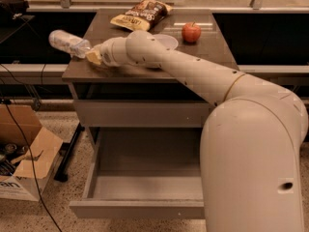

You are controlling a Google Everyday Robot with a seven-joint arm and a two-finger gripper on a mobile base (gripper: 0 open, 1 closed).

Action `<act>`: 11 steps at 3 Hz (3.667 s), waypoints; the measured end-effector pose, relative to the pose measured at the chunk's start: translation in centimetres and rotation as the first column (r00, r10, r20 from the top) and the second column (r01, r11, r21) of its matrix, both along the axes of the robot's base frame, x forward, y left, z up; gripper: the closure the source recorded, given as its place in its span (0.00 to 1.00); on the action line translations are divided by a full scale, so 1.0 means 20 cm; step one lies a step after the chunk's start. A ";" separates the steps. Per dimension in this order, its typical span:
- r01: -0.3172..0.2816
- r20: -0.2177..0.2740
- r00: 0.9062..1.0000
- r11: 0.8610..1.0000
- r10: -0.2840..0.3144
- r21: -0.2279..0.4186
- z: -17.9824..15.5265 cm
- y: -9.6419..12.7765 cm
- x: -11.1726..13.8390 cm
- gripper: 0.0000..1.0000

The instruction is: Place blue plastic bottle into middle drawer

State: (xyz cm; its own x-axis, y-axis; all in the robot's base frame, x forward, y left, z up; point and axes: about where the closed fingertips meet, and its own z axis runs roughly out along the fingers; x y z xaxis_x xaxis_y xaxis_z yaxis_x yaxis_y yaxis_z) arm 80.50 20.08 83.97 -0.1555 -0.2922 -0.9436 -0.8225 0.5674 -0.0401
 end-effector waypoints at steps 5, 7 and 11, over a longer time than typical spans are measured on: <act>-0.101 0.124 0.987 0.995 0.102 -0.017 0.28 -0.48 -0.43 1.00; -0.182 0.138 0.974 0.983 0.179 0.009 0.27 -0.71 -0.92 1.00; -0.167 0.038 0.985 0.985 0.169 -0.045 0.12 -0.95 -1.11 1.00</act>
Offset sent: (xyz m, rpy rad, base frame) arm -0.0002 -0.0387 0.0265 -0.0339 -0.0625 -0.0540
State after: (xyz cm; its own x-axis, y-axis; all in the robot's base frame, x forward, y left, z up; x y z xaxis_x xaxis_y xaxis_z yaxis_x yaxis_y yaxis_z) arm 58.31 1.06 86.45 -0.0621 -0.3503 -0.9346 -0.9031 0.4184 -0.0968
